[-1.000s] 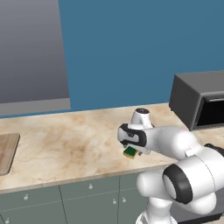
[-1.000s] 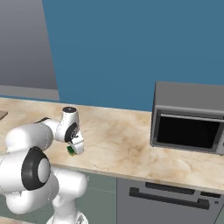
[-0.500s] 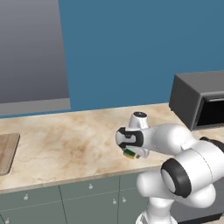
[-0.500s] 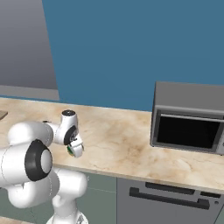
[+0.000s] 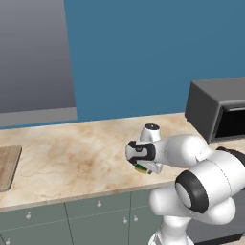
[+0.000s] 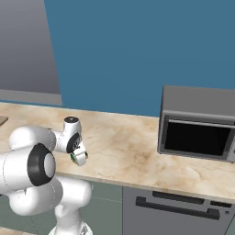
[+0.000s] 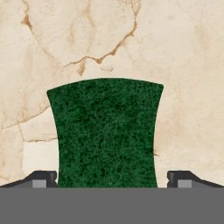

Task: Pick up the sponge from the counter and clean the cutting board by briefly scrubbing or pressing down on the cutting board. Once finished, release the sponge.

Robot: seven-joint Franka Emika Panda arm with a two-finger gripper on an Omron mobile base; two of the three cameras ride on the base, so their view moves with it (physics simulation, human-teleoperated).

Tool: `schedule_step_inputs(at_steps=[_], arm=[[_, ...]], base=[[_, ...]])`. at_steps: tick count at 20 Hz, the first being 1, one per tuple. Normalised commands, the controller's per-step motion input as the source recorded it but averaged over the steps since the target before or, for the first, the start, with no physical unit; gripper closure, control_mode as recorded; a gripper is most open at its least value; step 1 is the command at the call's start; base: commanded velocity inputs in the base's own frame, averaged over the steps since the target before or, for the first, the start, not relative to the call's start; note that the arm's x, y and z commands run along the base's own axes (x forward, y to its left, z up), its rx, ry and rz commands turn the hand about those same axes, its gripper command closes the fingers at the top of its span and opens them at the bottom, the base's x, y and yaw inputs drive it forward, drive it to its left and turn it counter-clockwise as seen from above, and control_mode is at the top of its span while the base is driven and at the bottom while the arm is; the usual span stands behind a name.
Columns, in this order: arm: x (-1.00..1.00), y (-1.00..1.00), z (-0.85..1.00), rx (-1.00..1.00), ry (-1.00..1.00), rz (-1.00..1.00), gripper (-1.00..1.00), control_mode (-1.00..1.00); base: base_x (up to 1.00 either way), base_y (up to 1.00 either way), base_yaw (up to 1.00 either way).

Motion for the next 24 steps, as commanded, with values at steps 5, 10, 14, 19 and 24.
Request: schedule_step_inputs(at_steps=[5,10,14,19,24], arm=[[0.0,0.0,-0.03,0.0,-0.01,-0.01,1.0,-1.0],[0.0,0.0,-0.02,0.0,-0.02,-0.01,1.0,-1.0],[-0.04,0.0,0.0,0.0,-0.05,-0.01,1.0,-1.0],[-0.19,0.0,0.18,0.0,-0.02,-0.05,1.0,-1.0],[-0.28,0.0,0.65,0.0,-0.06,-0.03,1.0,-1.0]], base=[[0.0,0.0,0.0],[0.0,0.0,0.0],[0.0,0.0,0.0],[0.0,0.0,0.0],[0.0,0.0,0.0]])
